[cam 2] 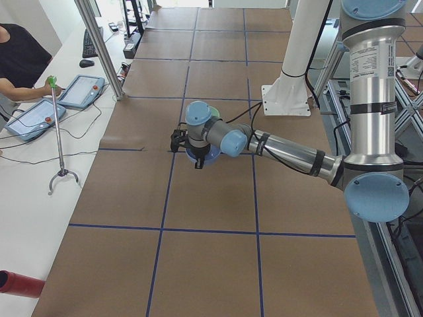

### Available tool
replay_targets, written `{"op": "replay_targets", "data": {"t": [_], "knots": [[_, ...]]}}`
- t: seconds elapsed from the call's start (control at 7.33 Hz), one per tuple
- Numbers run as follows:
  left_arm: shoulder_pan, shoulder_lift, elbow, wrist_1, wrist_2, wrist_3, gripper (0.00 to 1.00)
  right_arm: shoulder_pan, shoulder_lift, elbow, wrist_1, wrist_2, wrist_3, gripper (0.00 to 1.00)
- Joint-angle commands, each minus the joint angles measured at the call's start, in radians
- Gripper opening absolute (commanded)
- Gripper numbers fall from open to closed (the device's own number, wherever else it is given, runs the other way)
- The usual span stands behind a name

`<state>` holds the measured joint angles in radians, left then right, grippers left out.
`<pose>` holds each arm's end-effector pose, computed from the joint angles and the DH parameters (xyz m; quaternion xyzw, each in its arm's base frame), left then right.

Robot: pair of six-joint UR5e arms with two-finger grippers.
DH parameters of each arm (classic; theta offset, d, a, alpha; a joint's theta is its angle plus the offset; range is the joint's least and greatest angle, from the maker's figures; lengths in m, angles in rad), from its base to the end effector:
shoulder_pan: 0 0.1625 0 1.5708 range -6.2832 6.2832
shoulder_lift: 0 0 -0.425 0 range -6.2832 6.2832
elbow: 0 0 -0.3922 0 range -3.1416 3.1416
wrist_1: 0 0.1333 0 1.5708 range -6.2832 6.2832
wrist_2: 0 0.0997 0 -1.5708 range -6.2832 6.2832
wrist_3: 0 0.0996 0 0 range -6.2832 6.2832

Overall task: Stack blue bowl on green bowl
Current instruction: 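Close the left gripper on the blue bowl rim and lift it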

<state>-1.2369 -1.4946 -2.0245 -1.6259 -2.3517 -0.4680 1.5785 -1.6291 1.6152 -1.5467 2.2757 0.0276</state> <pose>0.0886 -0.4481 0.4641 0.0376 0.4197 0.0210 0.9066 0.0724 -0.4673 0.6671 0.0013 -0.3452 0.0148 0.9384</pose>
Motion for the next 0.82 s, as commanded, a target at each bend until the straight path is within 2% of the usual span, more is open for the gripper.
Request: {"op": "replay_targets", "data": {"t": [0.0,0.14,0.27,0.41,0.68], "knots": [[-0.106,-0.079,-0.144,0.268,0.002,0.062,0.0,0.0,0.0,0.0,-0.001,-0.001,0.0,1.0],[-0.101,-0.084,-0.169,0.302,-0.001,0.036,0.0,0.0,0.0,0.0,0.0,-0.001,0.0,1.0],[-0.069,-0.114,-0.177,0.296,-0.017,-0.086,0.0,0.0,0.0,0.0,0.0,-0.001,0.0,1.0],[0.05,-0.169,-0.206,0.279,-0.015,-0.286,0.0,0.0,0.0,0.0,0.0,-0.001,0.0,1.0],[0.25,-0.191,-0.173,0.018,-0.005,-0.642,0.0,0.0,0.0,0.0,0.0,-0.001,0.0,1.0]]}}
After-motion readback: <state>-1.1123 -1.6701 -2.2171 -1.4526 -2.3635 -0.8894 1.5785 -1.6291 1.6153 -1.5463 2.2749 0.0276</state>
